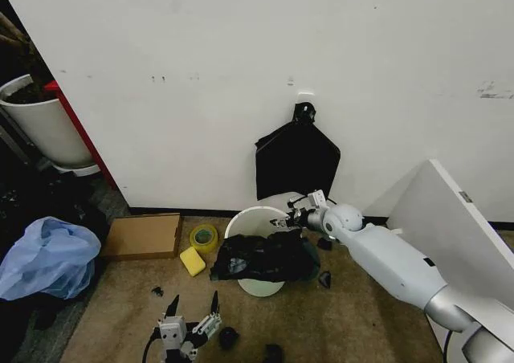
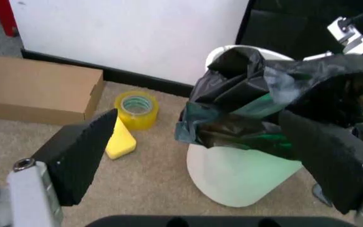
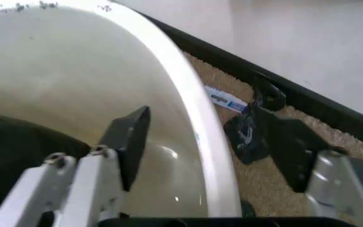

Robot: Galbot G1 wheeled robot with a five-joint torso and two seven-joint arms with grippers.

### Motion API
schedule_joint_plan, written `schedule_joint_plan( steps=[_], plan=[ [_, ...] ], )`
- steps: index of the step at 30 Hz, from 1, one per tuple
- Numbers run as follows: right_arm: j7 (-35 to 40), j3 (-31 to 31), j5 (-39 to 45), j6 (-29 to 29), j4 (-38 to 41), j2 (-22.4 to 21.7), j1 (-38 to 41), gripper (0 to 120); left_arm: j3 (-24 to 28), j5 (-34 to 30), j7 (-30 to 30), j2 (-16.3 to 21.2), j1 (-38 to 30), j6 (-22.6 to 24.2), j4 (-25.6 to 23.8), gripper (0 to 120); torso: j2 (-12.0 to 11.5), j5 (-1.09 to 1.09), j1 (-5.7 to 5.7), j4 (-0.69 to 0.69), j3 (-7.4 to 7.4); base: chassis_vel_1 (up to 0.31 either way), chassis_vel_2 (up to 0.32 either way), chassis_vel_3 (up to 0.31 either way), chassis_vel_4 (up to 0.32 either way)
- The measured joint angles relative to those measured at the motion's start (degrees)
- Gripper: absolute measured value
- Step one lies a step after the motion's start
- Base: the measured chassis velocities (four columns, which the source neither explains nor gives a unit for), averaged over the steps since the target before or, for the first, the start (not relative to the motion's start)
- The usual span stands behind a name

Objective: Place the garbage bag over the trash bin.

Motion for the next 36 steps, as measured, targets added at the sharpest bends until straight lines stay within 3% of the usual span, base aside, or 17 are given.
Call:
schedule_joint_plan(
  steps=[2, 8, 11, 15, 19, 30, 33, 34, 36],
  plan=[
    [-0.13, -0.12, -0.06, 0.0, 0.06, -0.07, 0.06, 54, 0.05, 0.06, -0.01, 0.01, -0.04, 0.0, 0.03, 100, 0.0, 0.0, 0.0, 0.0, 0.0, 0.0, 0.0, 0.0, 0.0],
    [-0.74, -0.15, -0.49, -0.01, 0.4, -0.1, 0.1, 27, 0.22, 0.33, -0.06, 0.12, -0.05, 0.04, 0.05, 100, 0.0, 0.0, 0.0, 0.01, 0.0, 0.0, 0.0, 0.0, 0.0],
    [-1.99, 0.54, -1.43, -0.05, 0.48, -0.1, -0.24, 23, 0.22, 0.34, -0.1, 0.16, 0.05, 0.05, 0.03, 100, 0.0, 0.0, 0.0, 0.01, 0.0, 0.0, 0.0, 0.0, 0.0],
    [-4.24, 2.59, -2.88, -0.11, 0.96, 0.01, -1.78, 5, 0.23, 0.34, -0.13, 0.27, 0.29, 0.06, 0.0, 100, 0.0, 0.0, 0.0, 0.01, 0.0, 0.0, 0.0, 0.0, 0.0],
    [-2.68, 3.75, -2.46, -0.1, 1.99, 0.17, -3.53, 2, 0.34, 0.29, -0.21, 0.35, 0.14, 0.1, 0.06, 100, 0.0, 0.0, -0.01, 0.01, -0.01, 0.0, 0.0, 0.0, 0.0],
    [22.43, 13.75, 12.8, 0.64, 14.42, 1.23, -14.03, 2, 0.77, 0.15, -0.27, 0.58, -1.29, 0.59, 0.25, 100, 0.0, 0.0, -0.01, 0.0, 0.0, 0.0, 0.0, 0.0, 0.0],
    [36.37, 16.08, 19.19, 2.15, 19.99, 2.28, -17.93, 2, 0.89, 0.08, -0.32, 0.7, -2.32, 0.79, 0.93, 100, 0.0, -0.02, -0.01, 0.0, 0.0, 0.0, 0.0, 0.0, 0.0],
    [36.37, 16.08, 19.19, 2.15, 19.99, 2.28, -17.93, 2, 0.89, 0.08, -0.32, 0.7, -2.32, 0.79, 0.93, 100, 0.0, -0.02, -0.01, 0.0, 0.0, 0.0, 0.0, 0.0, 0.0],
    [45.36, 17.09, 21.46, 4.35, 24.36, 3.63, -21.3, 2, 0.96, -0.14, -0.44, 0.77, -3.29, 1.05, 1.52, 100, 0.0, -0.02, -0.01, 0.0, -0.01, 0.0, 0.0, 0.0, 0.0]
  ],
)
